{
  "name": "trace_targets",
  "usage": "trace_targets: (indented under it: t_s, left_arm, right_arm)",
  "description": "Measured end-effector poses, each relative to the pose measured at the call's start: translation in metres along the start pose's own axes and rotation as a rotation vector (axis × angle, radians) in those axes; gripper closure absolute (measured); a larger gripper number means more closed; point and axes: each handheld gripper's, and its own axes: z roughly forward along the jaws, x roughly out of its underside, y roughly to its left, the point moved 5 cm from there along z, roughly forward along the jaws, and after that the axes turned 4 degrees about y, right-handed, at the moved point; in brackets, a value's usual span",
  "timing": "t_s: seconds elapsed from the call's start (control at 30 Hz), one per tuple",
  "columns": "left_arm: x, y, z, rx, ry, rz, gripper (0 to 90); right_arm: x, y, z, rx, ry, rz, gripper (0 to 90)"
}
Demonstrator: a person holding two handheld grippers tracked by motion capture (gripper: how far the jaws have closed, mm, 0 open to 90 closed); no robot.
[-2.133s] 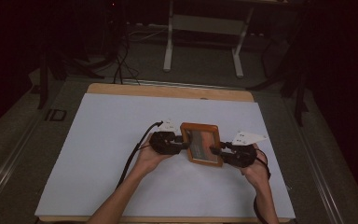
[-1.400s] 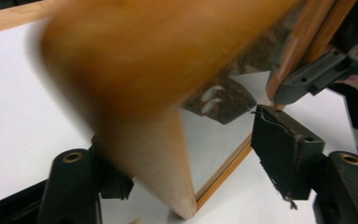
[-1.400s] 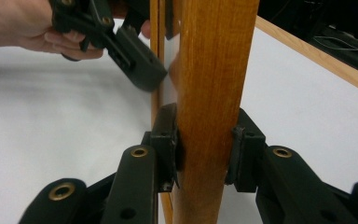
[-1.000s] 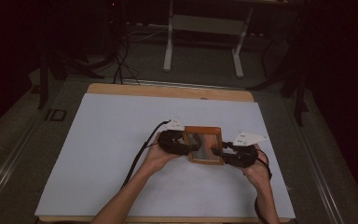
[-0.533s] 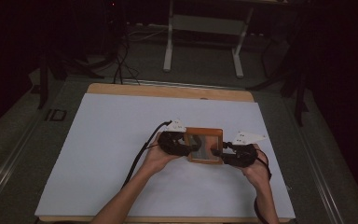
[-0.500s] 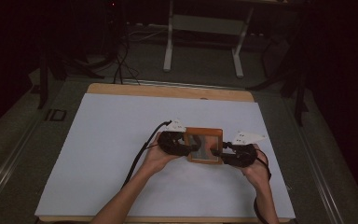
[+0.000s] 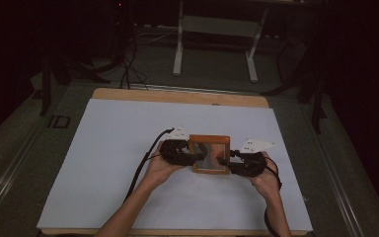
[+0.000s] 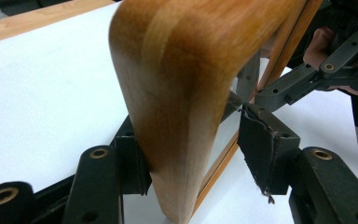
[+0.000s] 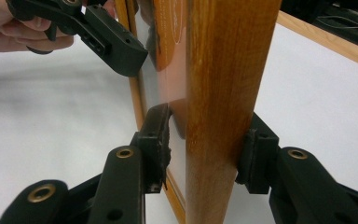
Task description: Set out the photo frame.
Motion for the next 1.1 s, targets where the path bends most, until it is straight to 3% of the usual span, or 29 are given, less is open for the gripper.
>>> trace_targets:
  t_s: [0.77, 1.1]
  left_arm:
    - [0.015, 0.005, -0.039, -0.029, 0.003, -0.059, 46.9]
    - [0.018, 0.009, -0.052, -0.036, 0.015, -0.081, 46.6]
  right_arm:
    - [-0.021, 0.025, 0.022, -0.046, -0.004, -0.008, 58.6]
    - [-0.026, 0.033, 0.031, -0.075, -0.016, 0.020, 58.6]
